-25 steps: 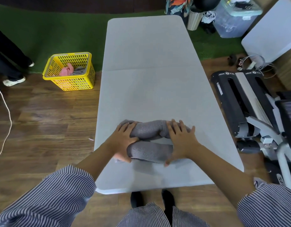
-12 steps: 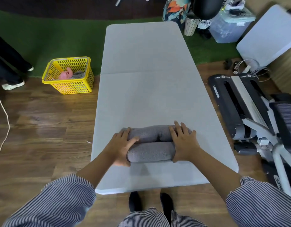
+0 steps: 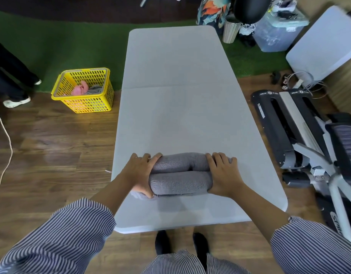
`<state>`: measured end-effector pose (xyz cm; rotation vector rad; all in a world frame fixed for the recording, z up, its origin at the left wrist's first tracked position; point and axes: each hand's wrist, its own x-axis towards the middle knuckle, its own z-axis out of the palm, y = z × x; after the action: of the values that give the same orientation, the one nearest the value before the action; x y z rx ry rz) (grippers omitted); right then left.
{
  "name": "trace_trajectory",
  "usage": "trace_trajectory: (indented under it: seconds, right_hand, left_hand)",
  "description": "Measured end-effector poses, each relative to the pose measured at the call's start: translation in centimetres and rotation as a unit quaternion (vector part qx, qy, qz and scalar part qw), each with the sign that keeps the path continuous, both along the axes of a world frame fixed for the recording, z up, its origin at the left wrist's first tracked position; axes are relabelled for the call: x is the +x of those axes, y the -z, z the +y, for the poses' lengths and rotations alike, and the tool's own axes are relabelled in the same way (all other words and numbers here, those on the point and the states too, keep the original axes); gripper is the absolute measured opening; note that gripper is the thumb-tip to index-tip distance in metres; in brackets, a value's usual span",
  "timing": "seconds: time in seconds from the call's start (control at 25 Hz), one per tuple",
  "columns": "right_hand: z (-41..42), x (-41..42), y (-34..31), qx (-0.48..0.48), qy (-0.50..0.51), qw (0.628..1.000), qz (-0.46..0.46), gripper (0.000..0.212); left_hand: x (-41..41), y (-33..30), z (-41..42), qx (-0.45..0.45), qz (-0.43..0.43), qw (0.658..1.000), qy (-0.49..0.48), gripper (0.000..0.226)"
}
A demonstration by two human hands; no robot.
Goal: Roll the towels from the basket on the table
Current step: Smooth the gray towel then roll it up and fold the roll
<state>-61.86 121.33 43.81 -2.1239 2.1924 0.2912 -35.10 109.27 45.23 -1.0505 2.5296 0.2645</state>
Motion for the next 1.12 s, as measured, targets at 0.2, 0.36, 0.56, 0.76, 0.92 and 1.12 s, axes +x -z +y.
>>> trace_trajectory:
  seconds: [0.2,0.36,0.56,0.76,0.92,1.12]
  right_hand:
    - [0.1,0.0,-0.1,0.02,0.008,1.0,0.002,0.097]
    - [-0.8,0.1,-0.5,0.061,0.011,0.998,0.016,0.103]
    - [-1.3,0.2,-0.9,0.09,-0.019,0.996,0.018,0.105]
    - [-0.9,-1.0,-0.9,0.105,-0.043,0.993,-0.029,0.108]
    - [-0.7,-0.8,-0.5,0.107,-0.049,0.993,0.005,0.123]
    - [-0.8,-1.3,-0.6,0.093,-0.056,0.994,-0.028,0.108]
  left_hand:
    - [0.8,-0.2,0.6,-0.057,-0.027,0.998,-0.027,0.106]
    - [0.0,0.5,0.3,-0.065,-0.049,0.996,0.023,0.132]
    - [-0.7,1.5,1.0,-0.003,0.012,0.998,0.054,0.135]
    - [-0.7,1.6,1.4,-0.054,-0.016,0.989,0.139,0.119]
    - [-0.8,1.1,1.8,-0.064,-0.039,0.982,0.173,0.094]
    - [-1.7,0.6,1.8,0.008,-0.016,0.995,0.098,0.063]
